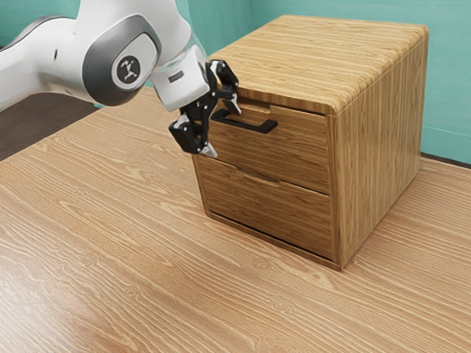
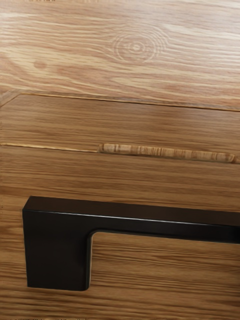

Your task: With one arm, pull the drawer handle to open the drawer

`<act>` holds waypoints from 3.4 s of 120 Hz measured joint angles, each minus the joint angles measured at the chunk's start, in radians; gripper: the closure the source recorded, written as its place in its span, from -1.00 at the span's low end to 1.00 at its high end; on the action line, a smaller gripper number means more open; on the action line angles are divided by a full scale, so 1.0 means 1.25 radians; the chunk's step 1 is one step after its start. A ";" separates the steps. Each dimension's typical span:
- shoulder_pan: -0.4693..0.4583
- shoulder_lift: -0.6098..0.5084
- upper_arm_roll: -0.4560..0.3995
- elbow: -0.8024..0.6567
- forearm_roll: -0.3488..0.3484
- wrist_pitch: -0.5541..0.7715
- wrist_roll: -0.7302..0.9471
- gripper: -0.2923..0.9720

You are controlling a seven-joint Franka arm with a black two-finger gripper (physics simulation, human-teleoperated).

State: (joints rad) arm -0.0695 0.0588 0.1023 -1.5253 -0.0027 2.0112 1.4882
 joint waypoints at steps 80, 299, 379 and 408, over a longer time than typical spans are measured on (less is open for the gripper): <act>-0.017 -0.011 -0.001 -0.006 0.004 -0.001 0.002 0.14; -0.101 -0.354 0.017 -0.309 -0.007 -0.134 -0.090 0.16; -0.199 -0.584 -0.049 -0.262 0.011 -0.277 -0.151 0.16; -0.189 -0.407 -0.058 -0.020 0.035 -0.417 -0.210 -0.32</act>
State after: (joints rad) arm -0.3059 -0.4493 0.0297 -1.5508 0.0406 1.4899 1.2255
